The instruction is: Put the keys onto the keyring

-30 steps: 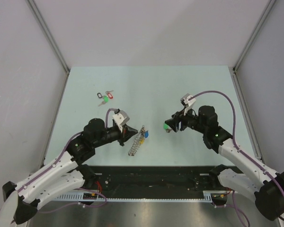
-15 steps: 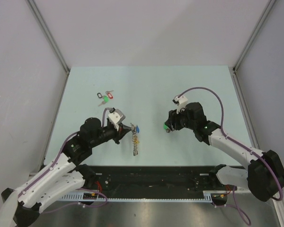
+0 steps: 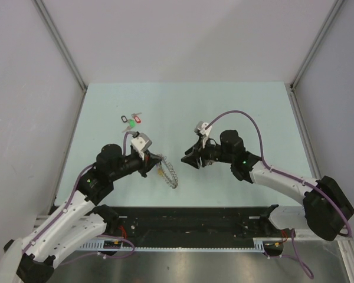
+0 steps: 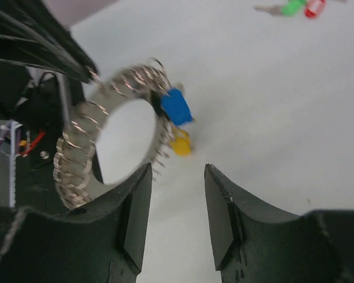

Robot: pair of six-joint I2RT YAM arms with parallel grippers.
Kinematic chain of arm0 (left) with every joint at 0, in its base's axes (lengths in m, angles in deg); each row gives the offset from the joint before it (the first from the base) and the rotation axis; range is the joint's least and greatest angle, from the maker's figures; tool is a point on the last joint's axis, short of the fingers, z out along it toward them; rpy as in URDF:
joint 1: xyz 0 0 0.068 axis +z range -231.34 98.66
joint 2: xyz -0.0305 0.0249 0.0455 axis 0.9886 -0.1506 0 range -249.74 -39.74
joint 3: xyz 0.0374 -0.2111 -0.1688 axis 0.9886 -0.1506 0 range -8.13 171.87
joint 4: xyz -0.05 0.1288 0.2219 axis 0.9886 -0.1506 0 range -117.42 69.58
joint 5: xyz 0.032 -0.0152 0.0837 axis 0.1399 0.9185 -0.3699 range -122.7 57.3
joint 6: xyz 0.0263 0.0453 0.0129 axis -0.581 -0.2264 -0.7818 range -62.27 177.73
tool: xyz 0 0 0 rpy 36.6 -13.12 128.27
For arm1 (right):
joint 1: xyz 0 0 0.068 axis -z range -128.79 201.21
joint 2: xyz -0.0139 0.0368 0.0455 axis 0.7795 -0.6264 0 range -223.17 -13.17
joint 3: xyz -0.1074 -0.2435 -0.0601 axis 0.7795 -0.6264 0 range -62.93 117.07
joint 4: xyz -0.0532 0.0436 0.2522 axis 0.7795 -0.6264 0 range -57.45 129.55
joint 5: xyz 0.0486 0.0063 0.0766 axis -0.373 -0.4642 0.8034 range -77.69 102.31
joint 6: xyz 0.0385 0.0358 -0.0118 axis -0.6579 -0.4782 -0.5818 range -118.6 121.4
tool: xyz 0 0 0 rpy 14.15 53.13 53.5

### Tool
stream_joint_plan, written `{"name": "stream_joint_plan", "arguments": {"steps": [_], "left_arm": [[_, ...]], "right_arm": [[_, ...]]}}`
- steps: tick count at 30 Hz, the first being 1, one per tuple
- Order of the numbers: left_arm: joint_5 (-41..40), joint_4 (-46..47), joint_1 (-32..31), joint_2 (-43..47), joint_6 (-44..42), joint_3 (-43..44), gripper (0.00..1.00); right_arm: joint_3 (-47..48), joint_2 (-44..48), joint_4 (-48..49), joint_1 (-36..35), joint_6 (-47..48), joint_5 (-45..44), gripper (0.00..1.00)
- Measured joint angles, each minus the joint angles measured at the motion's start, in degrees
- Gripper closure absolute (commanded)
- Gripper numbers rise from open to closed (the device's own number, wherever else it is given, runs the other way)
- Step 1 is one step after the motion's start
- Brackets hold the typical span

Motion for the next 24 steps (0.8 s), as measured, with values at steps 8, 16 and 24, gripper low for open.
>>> {"name": "stream_joint_plan", "arguments": {"steps": [8,16,24], "left_arm": [[2.2,0.2,0.2,0.0,0.0,-0.6,1.0],[3.6,1.3,0.2,0.3,0.2,-0.6,1.0],[4.2,3.1,0.3,0.5,0.6,-0.6,0.87]], "right_arm": [[2.8,-5.9,14.8,-2.2,-0.1,12.8,0.61],[4.9,-9.8,19.5,-3.2,-0.2,18.4,0.62],[6.0,-14.1,19.1,-3.4,-0.3,18.4,0.59]]}}
